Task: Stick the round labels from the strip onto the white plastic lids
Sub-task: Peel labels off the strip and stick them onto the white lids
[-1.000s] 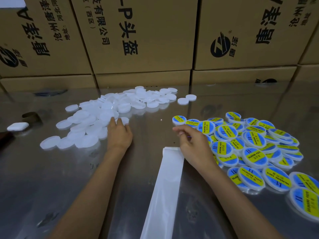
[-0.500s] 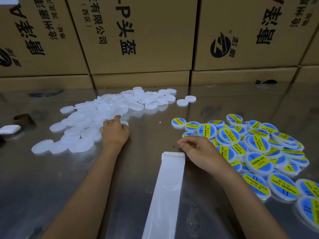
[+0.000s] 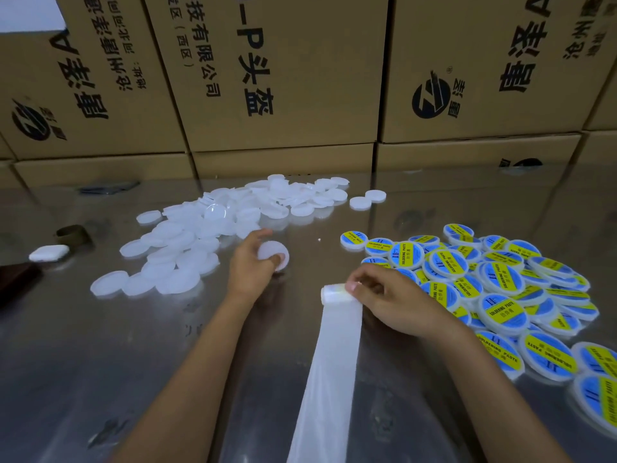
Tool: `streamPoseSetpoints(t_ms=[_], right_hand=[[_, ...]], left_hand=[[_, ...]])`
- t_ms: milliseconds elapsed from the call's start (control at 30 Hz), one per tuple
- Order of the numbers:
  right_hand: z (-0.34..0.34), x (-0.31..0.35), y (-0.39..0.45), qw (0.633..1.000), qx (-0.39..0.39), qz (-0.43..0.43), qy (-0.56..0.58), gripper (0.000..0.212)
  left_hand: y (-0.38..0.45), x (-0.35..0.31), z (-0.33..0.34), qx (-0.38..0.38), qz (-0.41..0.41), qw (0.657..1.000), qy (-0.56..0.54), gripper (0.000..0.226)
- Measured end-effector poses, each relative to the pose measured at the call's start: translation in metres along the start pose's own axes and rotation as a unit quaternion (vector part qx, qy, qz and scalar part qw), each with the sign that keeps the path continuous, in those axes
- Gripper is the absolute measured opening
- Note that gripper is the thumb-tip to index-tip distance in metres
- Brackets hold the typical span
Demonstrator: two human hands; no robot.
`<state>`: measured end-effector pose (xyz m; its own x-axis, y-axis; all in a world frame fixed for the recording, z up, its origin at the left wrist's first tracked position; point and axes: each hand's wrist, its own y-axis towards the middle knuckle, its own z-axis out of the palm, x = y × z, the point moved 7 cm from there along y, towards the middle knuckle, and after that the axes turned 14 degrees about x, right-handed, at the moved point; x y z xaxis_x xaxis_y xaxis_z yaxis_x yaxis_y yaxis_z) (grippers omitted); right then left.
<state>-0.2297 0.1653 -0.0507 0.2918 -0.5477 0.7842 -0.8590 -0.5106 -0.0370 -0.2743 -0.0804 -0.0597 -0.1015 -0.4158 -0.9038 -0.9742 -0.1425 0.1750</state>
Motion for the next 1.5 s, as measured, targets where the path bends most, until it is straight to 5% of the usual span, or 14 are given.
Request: streamPoseSetpoints(t_ms=[233, 433, 567, 733, 800, 1033, 1500], right_hand=[[-0.002, 0.011, -0.001, 0.992, -0.075, -0.066, 0.081, 0.015], [-0.006, 0.023, -0.005, 0.977, -0.128, -0.130, 0.110, 0.029], [-0.011, 0.031, -0.008, 0.967, -0.166, -0.169, 0.093, 0.029], [-0.012, 0.024, -0.004, 0.965, -0.158, -0.155, 0.140, 0.032], [-0.012, 0.017, -0.001, 0.965, -0.153, -0.131, 0.166, 0.033], [-0.017, 0.002, 0.002, 0.969, -0.150, -0.084, 0.180, 0.014], [-0.023, 0.015, -0.010, 0.958, -0.252, -0.135, -0.018, 0.021]], left_hand=[[-0.036, -0.030, 0.037, 0.091, 0.014, 0.986, -0.136, 0.034], [-0.045, -0.034, 0.058, 0.152, -0.076, 0.954, -0.248, 0.017], [-0.048, -0.038, 0.064, 0.216, -0.065, 0.948, -0.222, 0.026], [-0.047, -0.043, 0.061, 0.191, -0.014, 0.954, -0.233, 0.033], [-0.046, -0.047, 0.057, 0.176, 0.021, 0.962, -0.207, 0.020], [-0.046, -0.053, 0.054, 0.166, 0.069, 0.969, -0.168, 0.021], [-0.047, -0.057, 0.050, 0.140, 0.082, 0.980, -0.116, 0.029]])
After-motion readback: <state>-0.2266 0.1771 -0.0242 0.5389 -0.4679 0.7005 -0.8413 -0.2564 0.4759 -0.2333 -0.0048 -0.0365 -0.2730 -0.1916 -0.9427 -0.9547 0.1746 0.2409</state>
